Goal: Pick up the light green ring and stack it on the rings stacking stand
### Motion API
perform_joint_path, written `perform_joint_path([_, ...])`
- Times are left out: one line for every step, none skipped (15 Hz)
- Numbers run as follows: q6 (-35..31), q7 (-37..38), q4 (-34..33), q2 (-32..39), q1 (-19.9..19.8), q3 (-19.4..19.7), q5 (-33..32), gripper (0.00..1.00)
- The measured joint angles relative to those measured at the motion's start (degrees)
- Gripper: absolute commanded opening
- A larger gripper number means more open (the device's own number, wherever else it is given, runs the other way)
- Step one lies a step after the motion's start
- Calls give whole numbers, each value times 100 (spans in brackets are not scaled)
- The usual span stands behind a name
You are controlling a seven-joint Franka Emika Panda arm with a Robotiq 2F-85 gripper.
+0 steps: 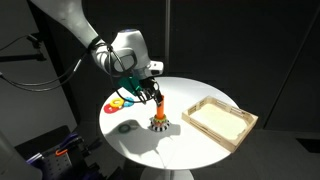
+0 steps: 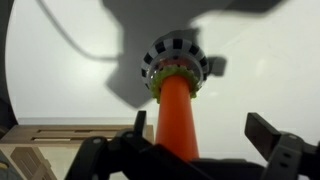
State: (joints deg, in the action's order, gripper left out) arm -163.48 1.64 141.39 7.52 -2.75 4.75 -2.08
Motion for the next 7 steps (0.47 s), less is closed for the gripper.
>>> perform_joint_path([117, -180, 14, -49, -15, -94, 261, 100])
perform_joint_path([251, -426, 27, -108, -31, -204, 587, 100])
perform_joint_path([387, -705, 37, -173, -42, -303, 918, 100])
perform_joint_path([480, -902, 45, -232, -48, -372, 1133, 100])
perform_joint_path([529, -972, 56, -281, -49, -403, 1204, 100])
perform_joint_path([548, -979, 68, -310, -51, -411, 1208, 100])
perform_joint_path([553, -981, 79, -323, -56, -413, 1208, 100])
